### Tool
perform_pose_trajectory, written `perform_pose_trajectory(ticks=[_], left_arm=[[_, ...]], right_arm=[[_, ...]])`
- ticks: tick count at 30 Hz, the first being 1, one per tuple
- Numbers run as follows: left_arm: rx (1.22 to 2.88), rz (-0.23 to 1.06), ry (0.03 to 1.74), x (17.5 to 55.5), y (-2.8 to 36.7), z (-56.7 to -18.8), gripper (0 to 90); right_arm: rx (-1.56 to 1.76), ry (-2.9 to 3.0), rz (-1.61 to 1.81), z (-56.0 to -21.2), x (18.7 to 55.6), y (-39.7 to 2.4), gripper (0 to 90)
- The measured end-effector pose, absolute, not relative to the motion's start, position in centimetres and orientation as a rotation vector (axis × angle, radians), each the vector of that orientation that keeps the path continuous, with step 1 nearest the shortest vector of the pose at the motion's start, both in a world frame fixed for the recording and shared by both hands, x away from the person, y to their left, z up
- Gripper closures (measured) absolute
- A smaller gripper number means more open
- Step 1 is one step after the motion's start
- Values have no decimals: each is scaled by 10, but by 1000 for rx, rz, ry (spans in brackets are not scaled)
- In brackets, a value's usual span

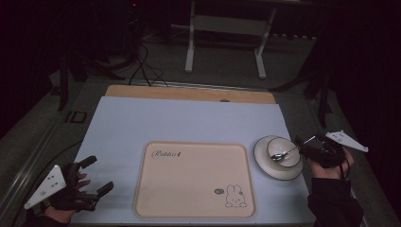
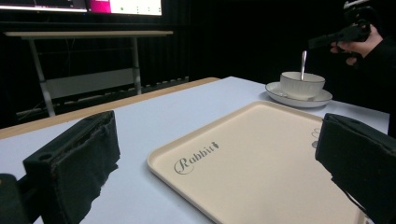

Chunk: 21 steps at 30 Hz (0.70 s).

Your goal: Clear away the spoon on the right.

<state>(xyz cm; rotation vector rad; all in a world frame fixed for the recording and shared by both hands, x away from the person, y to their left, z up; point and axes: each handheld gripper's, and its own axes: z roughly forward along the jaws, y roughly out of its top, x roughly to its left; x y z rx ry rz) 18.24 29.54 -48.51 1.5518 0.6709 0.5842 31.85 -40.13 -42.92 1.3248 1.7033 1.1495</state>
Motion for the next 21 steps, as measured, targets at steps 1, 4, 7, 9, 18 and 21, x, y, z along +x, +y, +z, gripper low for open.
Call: perform_pose_trajectory(ticks=[1, 4, 7, 9, 18, 21], left_arm=[[1552, 584, 671, 182, 295, -485, 0], [1554, 584, 672, 183, 295, -485, 0], [1556, 584, 672, 183, 295, -485, 0], [1556, 585, 673, 183, 295, -485, 0], [1563, 589, 675, 182, 295, -486, 0], [1563, 590, 676, 182, 295, -486, 0]], right_arm=[[1338, 1699, 1144, -432, 320, -404, 141], [1389, 1691, 1135, -441, 323, -411, 153], [1422, 1676, 1126, -446, 325, -415, 169], [1451, 1669, 1127, -450, 327, -419, 175], [1597, 1642, 1163, -468, 339, -432, 209], [1622, 1642, 1169, -471, 341, -433, 209]])
